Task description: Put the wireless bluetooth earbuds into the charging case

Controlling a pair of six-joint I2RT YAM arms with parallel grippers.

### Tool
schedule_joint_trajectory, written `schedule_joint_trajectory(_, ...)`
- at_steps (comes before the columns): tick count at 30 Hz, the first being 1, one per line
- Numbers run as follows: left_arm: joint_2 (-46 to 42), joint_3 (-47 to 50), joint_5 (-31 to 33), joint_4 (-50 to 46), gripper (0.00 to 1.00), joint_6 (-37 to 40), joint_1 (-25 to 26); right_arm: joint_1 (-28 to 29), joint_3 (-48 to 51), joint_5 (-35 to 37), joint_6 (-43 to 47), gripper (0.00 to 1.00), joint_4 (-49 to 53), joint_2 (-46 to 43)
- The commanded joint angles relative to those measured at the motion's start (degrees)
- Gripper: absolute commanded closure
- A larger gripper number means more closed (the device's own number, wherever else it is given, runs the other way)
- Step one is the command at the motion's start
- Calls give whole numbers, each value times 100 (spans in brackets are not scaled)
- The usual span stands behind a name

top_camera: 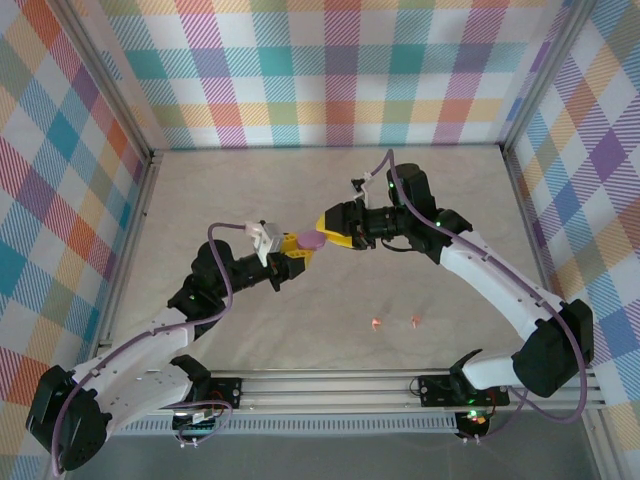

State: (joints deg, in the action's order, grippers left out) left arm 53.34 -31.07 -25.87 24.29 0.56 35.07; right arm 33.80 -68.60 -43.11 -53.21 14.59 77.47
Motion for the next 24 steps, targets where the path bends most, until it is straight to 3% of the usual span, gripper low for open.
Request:
schedule_joint_trajectory(1, 6, -310, -103, 408, 89, -111, 61, 65, 111, -165, 91, 45, 90, 35)
schedule_joint_trajectory(24, 84, -522, -81, 372, 89, -100, 59, -37, 42, -64, 220, 43, 667, 206)
